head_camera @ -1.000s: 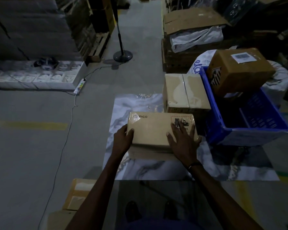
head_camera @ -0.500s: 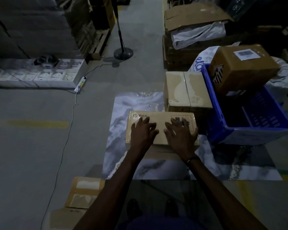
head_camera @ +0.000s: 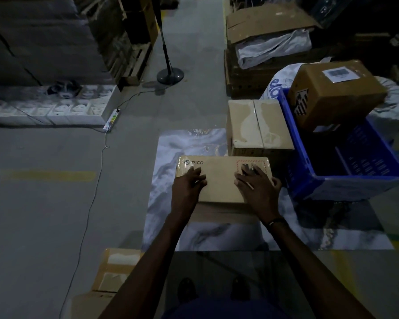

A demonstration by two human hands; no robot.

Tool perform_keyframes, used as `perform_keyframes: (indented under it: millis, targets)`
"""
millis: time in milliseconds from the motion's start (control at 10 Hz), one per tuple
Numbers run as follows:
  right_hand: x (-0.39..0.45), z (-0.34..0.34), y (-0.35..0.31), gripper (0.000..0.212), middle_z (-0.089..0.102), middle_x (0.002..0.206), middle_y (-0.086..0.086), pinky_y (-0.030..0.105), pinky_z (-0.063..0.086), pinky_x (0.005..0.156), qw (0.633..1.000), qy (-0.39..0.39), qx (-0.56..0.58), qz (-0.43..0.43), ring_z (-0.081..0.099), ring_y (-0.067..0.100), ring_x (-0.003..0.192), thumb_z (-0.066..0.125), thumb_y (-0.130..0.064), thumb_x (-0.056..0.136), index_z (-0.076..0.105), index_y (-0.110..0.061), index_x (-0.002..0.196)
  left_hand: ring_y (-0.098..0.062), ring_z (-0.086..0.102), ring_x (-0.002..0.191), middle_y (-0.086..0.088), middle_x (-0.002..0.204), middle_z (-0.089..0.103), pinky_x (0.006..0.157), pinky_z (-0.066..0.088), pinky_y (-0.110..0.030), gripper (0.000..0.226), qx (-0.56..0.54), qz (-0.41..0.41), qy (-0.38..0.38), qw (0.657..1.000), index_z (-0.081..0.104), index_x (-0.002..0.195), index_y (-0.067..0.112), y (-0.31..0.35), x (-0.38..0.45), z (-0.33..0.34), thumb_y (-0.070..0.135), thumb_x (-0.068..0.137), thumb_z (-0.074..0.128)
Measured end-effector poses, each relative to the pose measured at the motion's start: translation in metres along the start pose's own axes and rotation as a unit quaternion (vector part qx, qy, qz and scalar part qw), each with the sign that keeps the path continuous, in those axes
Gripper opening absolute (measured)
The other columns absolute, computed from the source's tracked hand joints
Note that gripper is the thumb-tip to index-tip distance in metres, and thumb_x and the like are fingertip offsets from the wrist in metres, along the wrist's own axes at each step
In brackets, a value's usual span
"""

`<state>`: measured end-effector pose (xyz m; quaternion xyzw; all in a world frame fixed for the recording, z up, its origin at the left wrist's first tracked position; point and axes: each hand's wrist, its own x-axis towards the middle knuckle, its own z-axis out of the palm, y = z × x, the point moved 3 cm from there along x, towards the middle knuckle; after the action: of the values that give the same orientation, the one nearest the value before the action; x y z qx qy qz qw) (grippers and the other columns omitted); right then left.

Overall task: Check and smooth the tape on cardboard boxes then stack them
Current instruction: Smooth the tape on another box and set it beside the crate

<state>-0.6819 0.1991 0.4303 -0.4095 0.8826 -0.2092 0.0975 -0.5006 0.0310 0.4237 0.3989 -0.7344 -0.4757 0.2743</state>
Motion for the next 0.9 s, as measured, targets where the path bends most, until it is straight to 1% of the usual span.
perform_keyframes:
  millis: [100,200,300,400,500,600,700,800,900]
  targets:
    - [0.002,0.003,-0.003,0.051,0.040,0.157,-0.020,0.052,0.012,0.123,1.000,-0.003,-0.001,0.008,0.025,0.011,0.152,0.031,-0.067,0.095,0.059,-0.050,0.135,-0.008,0.053,0.133,-0.001,0.126,0.071,0.096,0.040,-0.010,0.026,0.039,-0.011,-0.002,0.999,0.078,0.109,0.007,0.013,-0.002,0.003,0.016,0.085,0.081]
    - [0.001,0.014,-0.006,0.043,0.047,0.152,-0.022,0.051,0.014,0.122,0.998,0.036,0.016,0.039,0.029,0.009,0.149,0.046,-0.066,0.094,0.066,-0.047,0.126,-0.005,0.065,0.114,-0.002,0.117,0.075,0.088,0.057,-0.025,0.045,0.042,-0.037,0.025,0.998,0.075,0.109,0.010,0.020,-0.004,0.011,0.038,0.076,0.086]
    - [0.000,0.026,-0.011,0.027,0.056,0.142,-0.025,0.048,0.011,0.120,0.992,0.097,0.014,0.074,0.036,0.004,0.145,0.064,-0.060,0.090,0.072,-0.046,0.113,-0.005,0.070,0.094,0.001,0.114,0.075,0.085,0.058,-0.038,0.049,0.079,-0.037,0.055,0.995,0.072,0.099,0.011,0.020,-0.009,0.018,0.049,0.070,0.086]
    - [-0.002,0.021,-0.012,0.032,0.053,0.146,-0.021,0.051,0.010,0.120,0.995,0.080,0.004,0.051,0.032,0.008,0.147,0.054,-0.059,0.095,0.068,-0.045,0.120,-0.014,0.066,0.100,0.000,0.103,0.073,0.086,0.056,-0.044,0.042,0.092,0.014,0.058,0.994,0.070,0.096,0.010,0.023,-0.014,0.021,0.044,0.076,0.084]
    - [-0.004,0.015,-0.018,0.042,0.042,0.158,-0.011,0.064,0.011,0.120,0.998,0.033,-0.046,0.015,0.028,0.021,0.151,0.039,-0.055,0.103,0.055,-0.045,0.140,-0.029,0.050,0.136,-0.008,0.137,0.064,0.112,0.040,-0.051,0.037,0.185,0.064,-0.020,0.980,0.073,0.115,0.017,0.030,-0.013,0.023,0.043,0.088,0.075]
    - [-0.007,0.017,-0.024,0.042,0.030,0.165,-0.012,0.071,0.000,0.116,0.994,0.018,-0.108,0.018,0.017,0.022,0.156,0.033,-0.049,0.107,0.042,-0.049,0.148,-0.037,0.017,0.154,-0.008,0.161,0.037,0.122,0.013,-0.063,0.048,0.274,0.076,-0.113,0.952,0.062,0.137,0.025,0.030,-0.012,0.027,0.052,0.097,0.059]
    - [-0.005,0.016,-0.025,0.044,0.027,0.166,-0.012,0.074,0.004,0.115,0.994,-0.005,-0.112,0.019,0.014,0.023,0.156,0.030,-0.050,0.108,0.038,-0.049,0.151,-0.038,0.011,0.155,-0.005,0.165,0.030,0.121,0.010,-0.064,0.048,0.305,0.063,-0.128,0.942,0.058,0.141,0.027,0.032,-0.014,0.030,0.053,0.101,0.052]
    - [-0.003,0.014,-0.024,0.044,0.025,0.167,-0.011,0.074,-0.003,0.116,0.996,-0.020,-0.088,0.013,0.009,0.023,0.157,0.032,-0.048,0.108,0.038,-0.046,0.152,-0.038,0.011,0.155,-0.005,0.165,0.030,0.120,0.012,-0.064,0.049,0.314,0.063,-0.128,0.939,0.058,0.142,0.026,0.036,-0.013,0.030,0.052,0.101,0.053]
    - [-0.006,0.011,-0.019,0.042,0.031,0.165,-0.008,0.070,-0.011,0.116,1.000,-0.014,-0.008,-0.002,0.012,0.021,0.157,0.041,-0.043,0.107,0.048,-0.041,0.148,-0.037,0.007,0.156,-0.006,0.166,0.027,0.121,0.008,-0.065,0.053,0.268,0.063,-0.150,0.950,0.055,0.145,0.024,0.029,-0.012,0.025,0.049,0.098,0.060]
